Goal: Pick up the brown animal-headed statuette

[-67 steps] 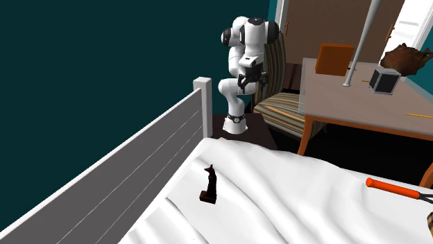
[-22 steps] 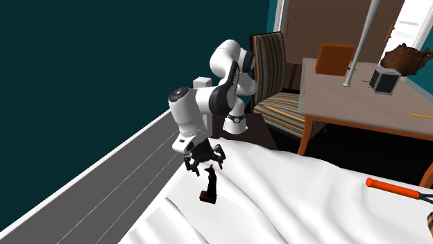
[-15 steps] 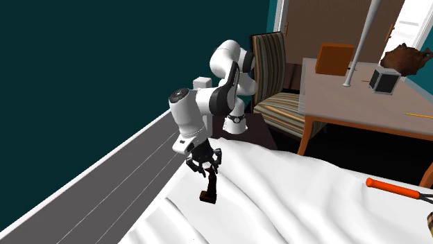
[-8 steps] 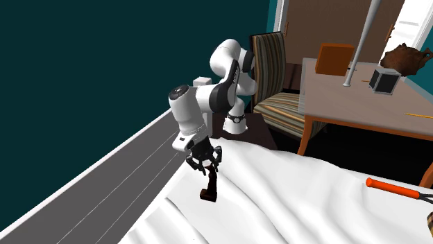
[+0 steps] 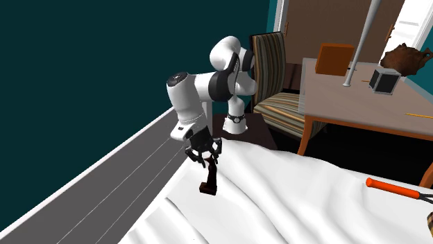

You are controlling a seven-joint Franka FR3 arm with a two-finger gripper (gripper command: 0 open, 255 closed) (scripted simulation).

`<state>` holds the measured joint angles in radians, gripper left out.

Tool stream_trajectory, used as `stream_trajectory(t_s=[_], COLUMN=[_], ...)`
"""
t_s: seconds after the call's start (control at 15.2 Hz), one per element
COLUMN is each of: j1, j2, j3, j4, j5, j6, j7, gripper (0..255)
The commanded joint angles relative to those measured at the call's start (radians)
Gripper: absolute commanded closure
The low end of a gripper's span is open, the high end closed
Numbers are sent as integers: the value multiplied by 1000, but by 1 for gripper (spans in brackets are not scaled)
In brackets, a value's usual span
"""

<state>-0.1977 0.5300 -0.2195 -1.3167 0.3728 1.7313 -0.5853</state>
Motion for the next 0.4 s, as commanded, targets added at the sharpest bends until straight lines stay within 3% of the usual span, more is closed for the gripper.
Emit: stream_trajectory(t_s=[0.0, 0.33], j1=[-2, -5], j2=[-7, -8], j3=[-1, -2], j4=[16, 55], j5=[-2, -5], j6=[-22, -61], j7=[5, 16], gripper=[255, 255])
